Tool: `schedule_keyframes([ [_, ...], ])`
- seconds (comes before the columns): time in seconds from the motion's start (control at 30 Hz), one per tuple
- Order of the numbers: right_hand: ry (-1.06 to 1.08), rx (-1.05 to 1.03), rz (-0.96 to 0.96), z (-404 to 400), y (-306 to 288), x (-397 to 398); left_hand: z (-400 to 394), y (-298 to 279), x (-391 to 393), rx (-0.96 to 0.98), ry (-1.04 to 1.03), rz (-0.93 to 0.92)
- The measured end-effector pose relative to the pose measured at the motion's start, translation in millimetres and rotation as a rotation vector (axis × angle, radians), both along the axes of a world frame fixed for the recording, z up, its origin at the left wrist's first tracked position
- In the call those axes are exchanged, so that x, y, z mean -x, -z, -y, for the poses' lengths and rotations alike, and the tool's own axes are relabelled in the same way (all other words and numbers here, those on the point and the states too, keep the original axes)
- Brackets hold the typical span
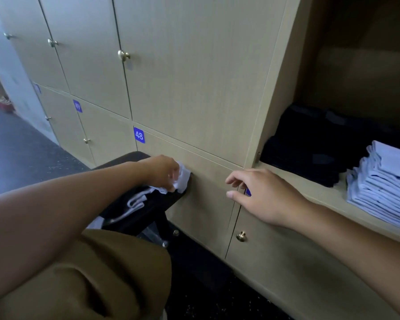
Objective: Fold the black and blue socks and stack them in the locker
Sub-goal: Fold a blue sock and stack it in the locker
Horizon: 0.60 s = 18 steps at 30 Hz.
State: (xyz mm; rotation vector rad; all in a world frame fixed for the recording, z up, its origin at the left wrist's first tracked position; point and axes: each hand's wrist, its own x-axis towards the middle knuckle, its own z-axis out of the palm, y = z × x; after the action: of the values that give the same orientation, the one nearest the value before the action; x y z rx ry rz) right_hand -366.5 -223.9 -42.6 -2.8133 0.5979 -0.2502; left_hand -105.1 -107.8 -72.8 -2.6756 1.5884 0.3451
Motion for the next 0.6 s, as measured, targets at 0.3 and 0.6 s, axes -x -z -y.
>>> schedule_keyframes([
  [0.3, 0.02, -0.002, -0.034, 3.9, 7.3, -6.2, 9.2, 16.5, -14.7, -0.02, 0.129, 0.14],
  [0.6, 0.054, -0.015, -0.052, 9.2, 7.4, -12.2, 16.2, 8.2, -22.6, 0.072, 0.108, 0.155],
])
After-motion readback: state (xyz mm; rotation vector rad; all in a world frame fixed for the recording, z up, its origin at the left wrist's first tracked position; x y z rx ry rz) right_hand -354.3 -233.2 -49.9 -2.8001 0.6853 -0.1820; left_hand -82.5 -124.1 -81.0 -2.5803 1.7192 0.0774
